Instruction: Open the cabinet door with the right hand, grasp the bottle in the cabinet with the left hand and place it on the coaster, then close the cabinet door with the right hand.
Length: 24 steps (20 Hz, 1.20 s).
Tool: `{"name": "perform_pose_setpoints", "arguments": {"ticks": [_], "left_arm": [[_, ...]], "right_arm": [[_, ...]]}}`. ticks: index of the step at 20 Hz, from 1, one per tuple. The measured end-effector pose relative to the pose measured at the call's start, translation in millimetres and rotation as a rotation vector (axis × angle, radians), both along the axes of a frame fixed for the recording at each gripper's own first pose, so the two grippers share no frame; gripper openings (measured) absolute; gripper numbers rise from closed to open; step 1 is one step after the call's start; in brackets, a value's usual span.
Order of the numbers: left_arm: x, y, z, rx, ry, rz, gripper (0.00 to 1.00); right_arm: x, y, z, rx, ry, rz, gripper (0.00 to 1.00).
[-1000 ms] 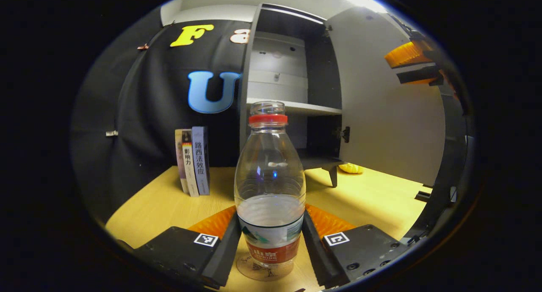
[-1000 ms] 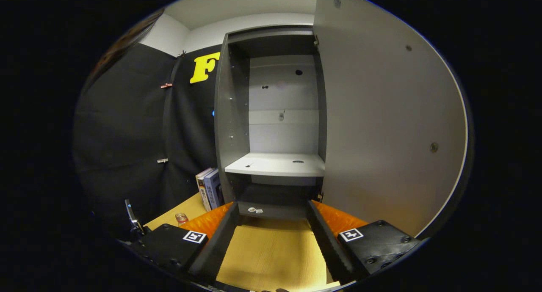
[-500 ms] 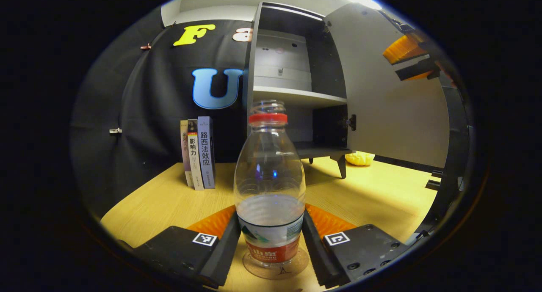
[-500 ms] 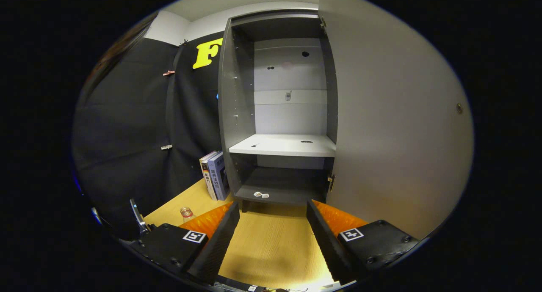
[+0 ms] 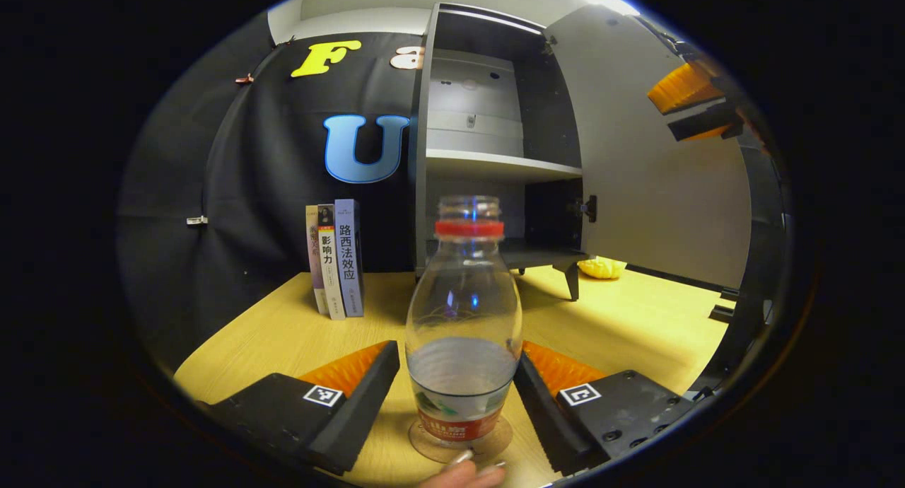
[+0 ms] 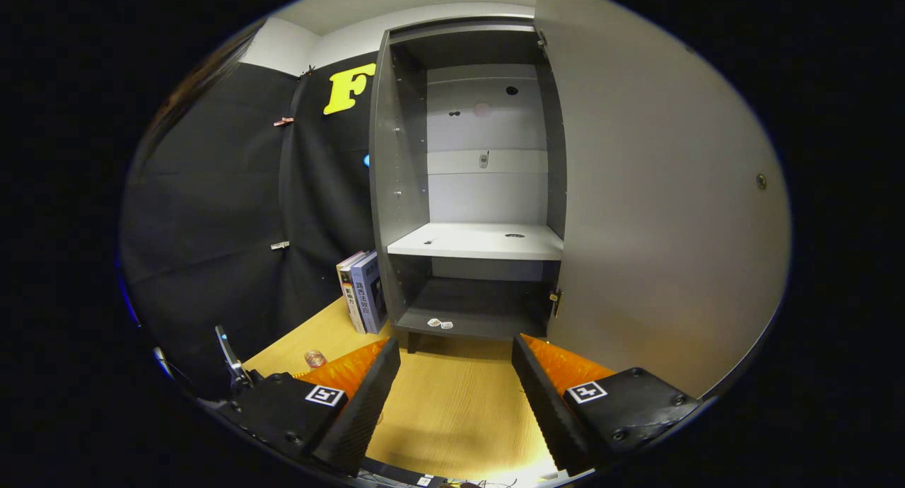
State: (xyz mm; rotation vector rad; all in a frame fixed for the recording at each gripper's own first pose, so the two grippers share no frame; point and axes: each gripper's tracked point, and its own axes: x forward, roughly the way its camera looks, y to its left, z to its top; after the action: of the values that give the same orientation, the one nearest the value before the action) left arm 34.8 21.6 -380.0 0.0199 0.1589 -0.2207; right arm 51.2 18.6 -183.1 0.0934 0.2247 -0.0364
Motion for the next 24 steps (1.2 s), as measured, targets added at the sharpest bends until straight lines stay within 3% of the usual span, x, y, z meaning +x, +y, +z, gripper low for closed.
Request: {"name": "perform_pose_setpoints", "arguments": {"ticks": [6, 10, 13, 14, 18, 24], "left_arm": [[-1.3, -8.4, 84.0, 0.053, -0.090, -0.059, 0.95], [-5.2, -19.9, 168.7, 0.015, -0.144, -0.121, 0.95], [-13.5, -33.6, 223.1, -0.027, -0.148, -0.171, 0.96], [-16.7, -39.8, 237.1, -0.040, -0.135, -0.190, 0.95], [-24.9, -60.4, 284.5, -0.011, -0.128, -0.251, 0.95], [-41.7, -98.2, 306.9, 0.032, -0.109, -0.318, 0.94]], "right_arm": [[-14.7, -7.9, 56.6, -0.053, -0.092, -0.030, 0.98], [-42.2, -18.2, 92.5, -0.040, -0.132, -0.038, 0.95], [-76.6, -33.9, 113.7, -0.039, -0.151, -0.056, 1.00], [-90.9, -39.8, 119.2, -0.036, -0.154, -0.070, 0.94], [-144.8, -76.3, 131.6, -0.101, -0.169, -0.173, 0.97], [-189.5, -149.6, 145.4, -0.046, -0.198, -0.344, 0.94]]}}
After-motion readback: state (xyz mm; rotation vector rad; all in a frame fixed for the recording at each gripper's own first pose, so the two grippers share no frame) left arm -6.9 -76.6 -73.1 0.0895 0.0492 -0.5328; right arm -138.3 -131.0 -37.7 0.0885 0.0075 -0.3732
